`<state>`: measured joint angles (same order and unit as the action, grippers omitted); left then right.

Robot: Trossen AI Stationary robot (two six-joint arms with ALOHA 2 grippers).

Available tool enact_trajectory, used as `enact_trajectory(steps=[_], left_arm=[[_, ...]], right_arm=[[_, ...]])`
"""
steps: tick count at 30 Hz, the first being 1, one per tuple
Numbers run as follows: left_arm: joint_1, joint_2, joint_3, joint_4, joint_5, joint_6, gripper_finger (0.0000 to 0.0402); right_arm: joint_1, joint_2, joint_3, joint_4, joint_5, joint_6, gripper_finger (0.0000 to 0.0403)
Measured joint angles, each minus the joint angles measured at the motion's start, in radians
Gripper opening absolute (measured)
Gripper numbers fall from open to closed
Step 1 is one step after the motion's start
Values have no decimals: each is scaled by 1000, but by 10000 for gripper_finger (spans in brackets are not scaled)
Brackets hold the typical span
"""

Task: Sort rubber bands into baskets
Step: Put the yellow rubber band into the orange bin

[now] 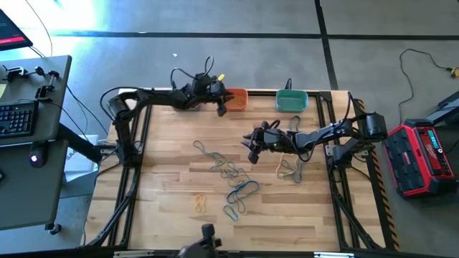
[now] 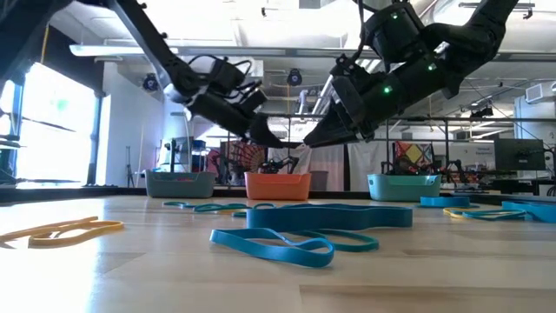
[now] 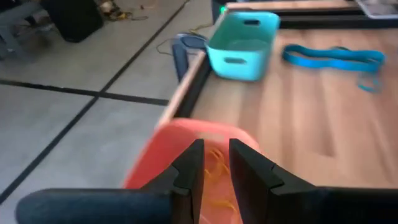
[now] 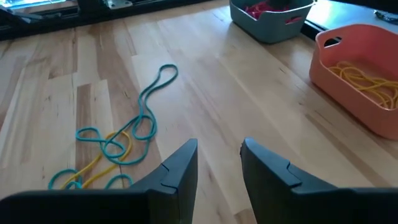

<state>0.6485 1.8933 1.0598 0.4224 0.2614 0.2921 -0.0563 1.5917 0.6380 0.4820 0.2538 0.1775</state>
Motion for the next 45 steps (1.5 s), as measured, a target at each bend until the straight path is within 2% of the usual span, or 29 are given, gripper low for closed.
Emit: enact_trajectory(steps=[12,15,19,23,26,31,38,42,45], left_arm=[[-79,-288,-380,100,26,14,60],[-119,-372,-466,78,87,1,60],[-203,-484,-556,-12,232,7,60],[-324,-559,-601,-144,277,-5,60],[-427,-570,-606,-230,259,-39,60],[-582,-570,-606,-245,149,-73,60],[-717,-570,-606,-249,60,-156,60],[-764,-570,-606,-249,17,-232,60],[-792,-570,-606,-251,-9,-277,60]], right_arm=[[55,1,1,12,-21,-35,114],[73,1,2,13,-18,-50,122],[85,1,2,16,-18,-52,134],[85,1,2,15,-15,-55,142],[85,1,2,14,-21,-51,145],[93,1,2,-5,-63,-38,145],[131,1,2,-55,-51,18,145],[153,0,3,-185,13,133,145],[148,-18,3,-370,34,312,145]])
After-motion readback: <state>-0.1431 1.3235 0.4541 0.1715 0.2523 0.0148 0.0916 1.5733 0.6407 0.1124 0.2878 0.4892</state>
